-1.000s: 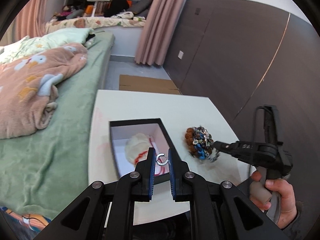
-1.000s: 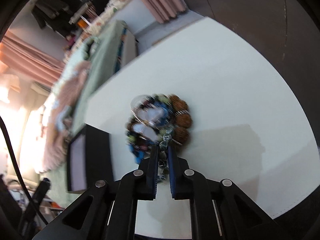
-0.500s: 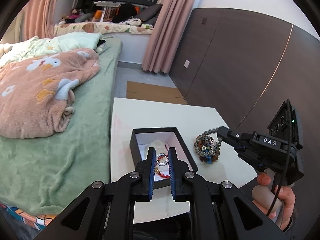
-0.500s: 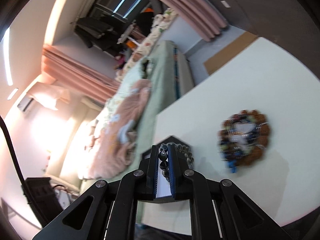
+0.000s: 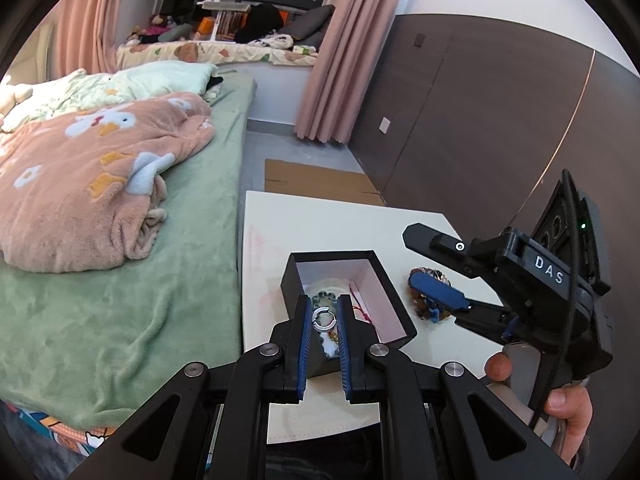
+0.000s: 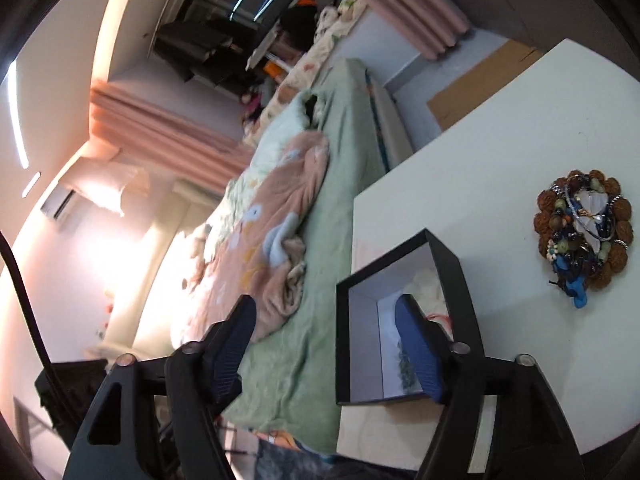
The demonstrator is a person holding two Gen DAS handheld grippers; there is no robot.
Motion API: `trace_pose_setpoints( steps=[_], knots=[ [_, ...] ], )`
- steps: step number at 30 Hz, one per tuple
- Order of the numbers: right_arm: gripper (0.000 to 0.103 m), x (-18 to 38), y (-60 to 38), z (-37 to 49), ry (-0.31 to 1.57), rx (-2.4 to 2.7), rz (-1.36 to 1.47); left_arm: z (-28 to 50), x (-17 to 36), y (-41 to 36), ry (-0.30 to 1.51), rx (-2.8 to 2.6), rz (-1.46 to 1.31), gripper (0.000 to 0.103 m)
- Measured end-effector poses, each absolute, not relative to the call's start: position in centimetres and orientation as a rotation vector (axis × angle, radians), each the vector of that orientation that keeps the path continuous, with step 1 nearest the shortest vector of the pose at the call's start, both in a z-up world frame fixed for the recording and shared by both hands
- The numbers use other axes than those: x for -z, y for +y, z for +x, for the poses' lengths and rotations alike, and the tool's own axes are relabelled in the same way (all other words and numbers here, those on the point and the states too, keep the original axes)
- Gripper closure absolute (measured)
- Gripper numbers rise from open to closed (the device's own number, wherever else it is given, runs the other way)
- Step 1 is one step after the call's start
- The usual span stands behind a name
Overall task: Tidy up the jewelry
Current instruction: 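Open the left gripper to drop the ring into the box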
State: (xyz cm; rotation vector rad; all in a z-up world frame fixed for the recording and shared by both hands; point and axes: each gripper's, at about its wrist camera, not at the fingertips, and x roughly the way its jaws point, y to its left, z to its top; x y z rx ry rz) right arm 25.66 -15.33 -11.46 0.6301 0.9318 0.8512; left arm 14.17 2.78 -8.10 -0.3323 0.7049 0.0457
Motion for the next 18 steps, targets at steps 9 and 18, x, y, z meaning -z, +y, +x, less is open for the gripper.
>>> trace_pose_setpoints(
  steps=[9,18],
  knots=[
    [0.031,10.5,-18.3,26.1,0.906,-0.774,0.544,16.4,8.9,1.0,0.745,-0.017,-0.313,0.09],
    [0.03,9.8,-23.5,27.2,0.89,-0.717,0.572,19.8,7.9,-0.1,0.74,0.021,-0.335,0.08]
  ],
)
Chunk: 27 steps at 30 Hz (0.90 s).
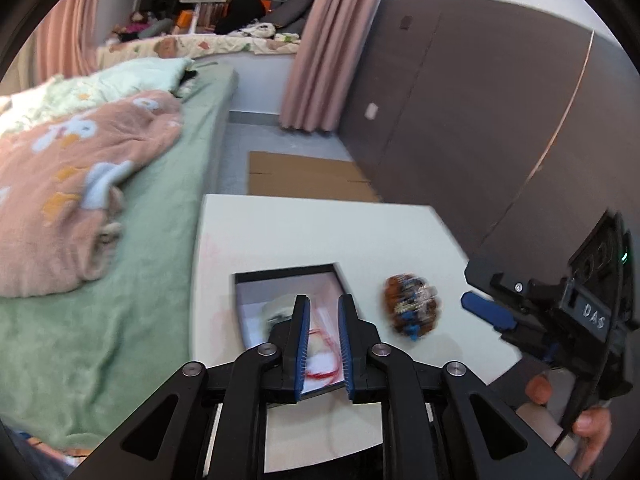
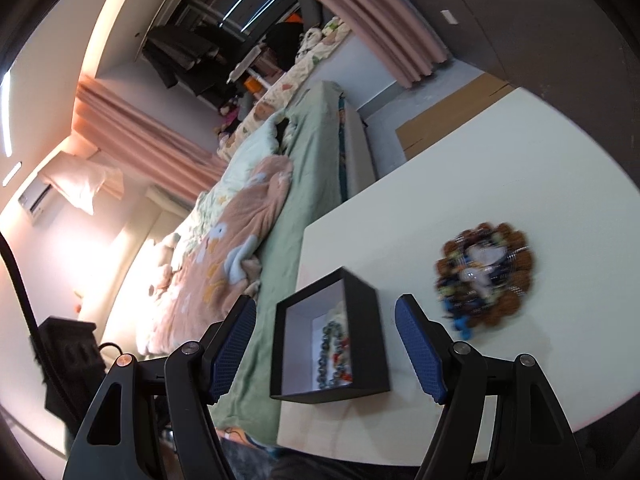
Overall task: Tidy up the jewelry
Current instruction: 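Open the left gripper to drop the ring into the box, then grasp a small silver piece from the bead pile with the left gripper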
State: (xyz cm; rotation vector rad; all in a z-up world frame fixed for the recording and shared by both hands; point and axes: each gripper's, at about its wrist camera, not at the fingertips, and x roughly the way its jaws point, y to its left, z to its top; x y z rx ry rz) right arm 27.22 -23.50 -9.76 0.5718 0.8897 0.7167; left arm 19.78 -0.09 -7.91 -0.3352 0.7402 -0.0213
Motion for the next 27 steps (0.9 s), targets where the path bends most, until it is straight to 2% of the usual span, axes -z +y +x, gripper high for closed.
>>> trace_pose_setpoints(
  steps=[1,2,4,19,21,23,27],
  knots=[
    [0.03,9.7,-24.3,27.4,0.882,-0.71,0.588,19.8,7.8,-0.3,0.732,0.039,-0.35,0.059],
    [0.03,9.7,-25.2,27.6,0.878,-0.704,0.611,19.9,7.7,-0.6,0.723,0.041,-0.353,0.028],
    [0.03,9.8,-26.5,27.9,0.877,-0.703,0.657,19.7,7.3,-1.4,0.682,0.018,-0.335,0.003],
    [0.03,11.5,-32.4,28.2,0.946,-0.51,0.716,22.7,8.0,-7.6,0.715,0.11,-0.245,0.005],
    [0.03,11.5,-33.1,28.1,0.942,-0.499,0.73,23.2,8.2,-8.3,0.722,0.12,-0.228,0.01],
    [0.03,11.8,-33.6,28.1,0.949,-0.49,0.745,23.9,8.5,-9.0,0.734,0.133,-0.217,0.026],
    [0.03,12.7,-34.2,28.6,0.985,-0.485,0.795,25.4,9.6,-9.9,0.78,0.158,-0.206,0.048]
  ],
)
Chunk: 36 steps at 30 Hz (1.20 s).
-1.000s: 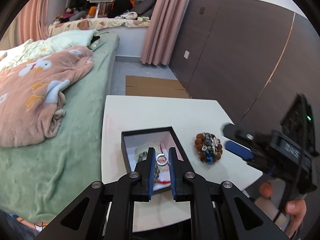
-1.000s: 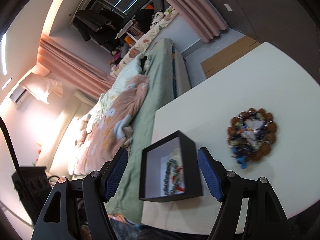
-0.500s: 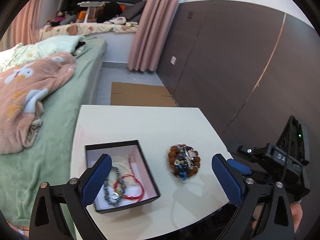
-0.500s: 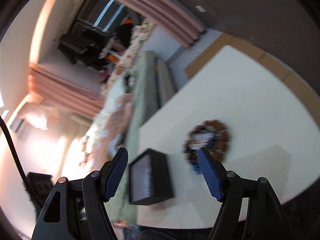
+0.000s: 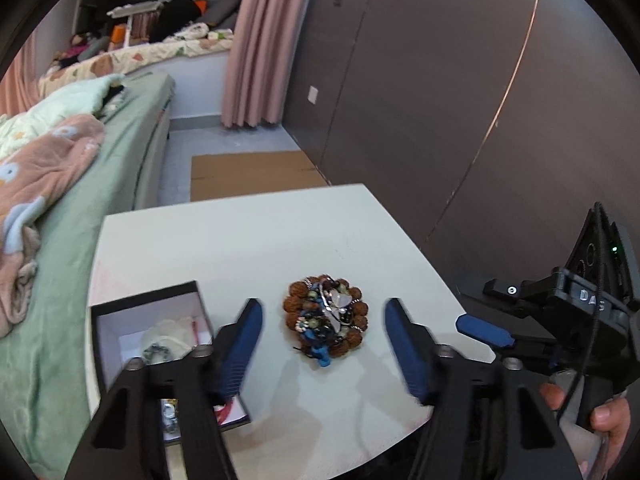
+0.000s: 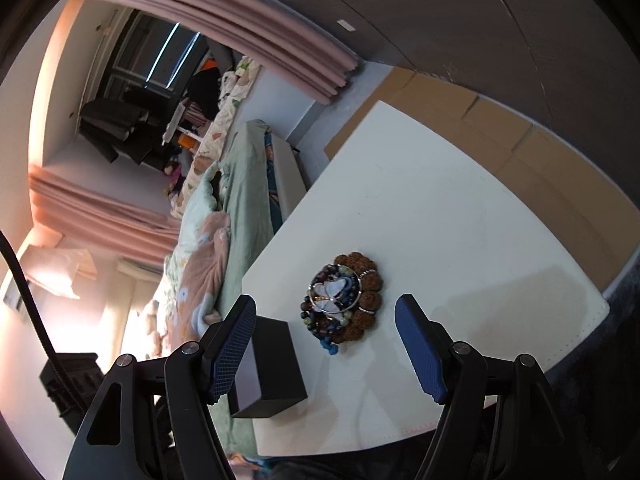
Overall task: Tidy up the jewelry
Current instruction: 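Grasp a small silver piece from the bead pile with the left gripper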
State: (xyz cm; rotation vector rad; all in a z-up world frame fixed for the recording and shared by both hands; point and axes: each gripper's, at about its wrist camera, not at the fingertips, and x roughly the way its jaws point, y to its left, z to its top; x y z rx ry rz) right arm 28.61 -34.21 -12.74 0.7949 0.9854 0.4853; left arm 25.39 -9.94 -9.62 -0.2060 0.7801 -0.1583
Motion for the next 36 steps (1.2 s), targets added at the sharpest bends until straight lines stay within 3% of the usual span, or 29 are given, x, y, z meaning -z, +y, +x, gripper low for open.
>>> trace_pose_setpoints(
  steps=[5,7,27,32,36],
  knots=[
    [0.03,13.4,-34.8,28.8,1.002,-0.494,0.837,26.8,11.1,-10.8,0.827,0.198,-0.232,0.074],
    [0.031,13.5,-35.0,28.8,1.001,-0.505,0.857,27.4,11.5,-10.8,0.837,0.203,-0.248,0.079],
    [0.031,14.8,-33.7,29.6,1.059,-0.55,0.893,32.6,15.7,-10.0,0.996,0.165,-0.456,0.081],
    [0.03,14.9,-33.6,29.6,1.065,-0.542,0.894,32.9,16.4,-9.3,1.002,0.146,-0.501,0.097],
    [0.03,15.0,-33.6,29.6,1.067,-0.537,0.892,32.4,15.6,-9.4,0.977,0.15,-0.491,0.1]
  ],
)
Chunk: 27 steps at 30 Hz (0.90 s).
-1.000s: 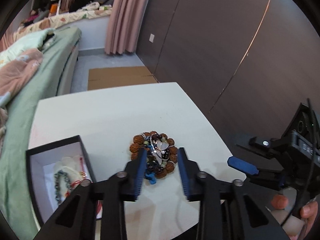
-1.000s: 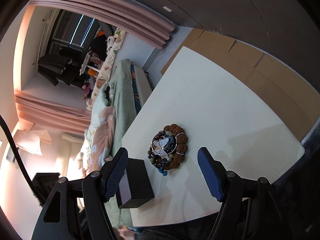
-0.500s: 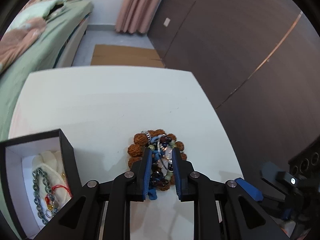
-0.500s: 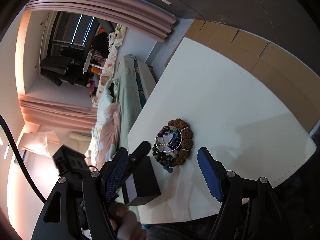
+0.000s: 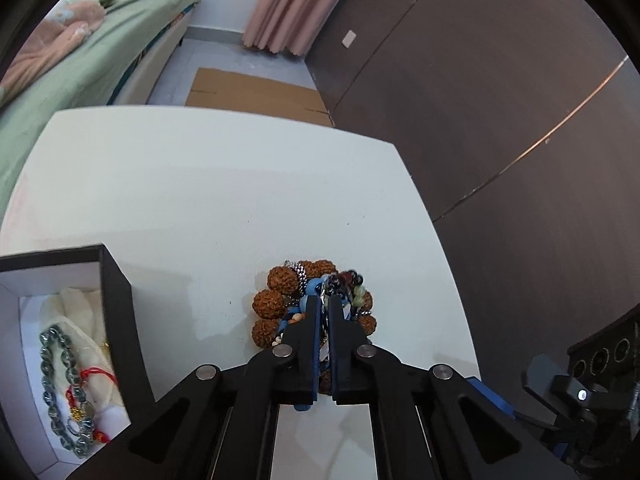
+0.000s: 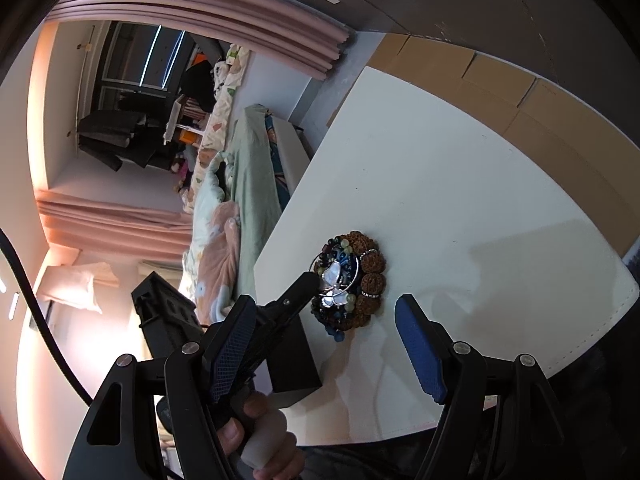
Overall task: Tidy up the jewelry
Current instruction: 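Grasp a small silver piece from the bead pile with the left gripper, then carry the silver piece to the box with left gripper while right grasps the butterfly pendant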
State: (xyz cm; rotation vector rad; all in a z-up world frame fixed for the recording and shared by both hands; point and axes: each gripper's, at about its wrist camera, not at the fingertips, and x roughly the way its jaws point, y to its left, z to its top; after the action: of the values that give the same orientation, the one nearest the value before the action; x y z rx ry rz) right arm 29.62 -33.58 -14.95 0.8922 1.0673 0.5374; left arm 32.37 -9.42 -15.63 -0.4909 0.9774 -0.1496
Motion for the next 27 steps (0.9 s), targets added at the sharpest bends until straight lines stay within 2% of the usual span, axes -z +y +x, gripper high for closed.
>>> trace_pose_setpoints(
  steps=[17,27],
  knots=[
    [0.03,15.7,-31.7,30.1,1.115,-0.504,0.819,29.8,9.5,-8.0,0.844,0.215,-0.477,0.102],
    [0.03,16.1,-28.3,30.4,1.155,-0.499,0.732,27.3,8.2,-4.9,0.803,0.185,-0.484,0.102]
  ],
)
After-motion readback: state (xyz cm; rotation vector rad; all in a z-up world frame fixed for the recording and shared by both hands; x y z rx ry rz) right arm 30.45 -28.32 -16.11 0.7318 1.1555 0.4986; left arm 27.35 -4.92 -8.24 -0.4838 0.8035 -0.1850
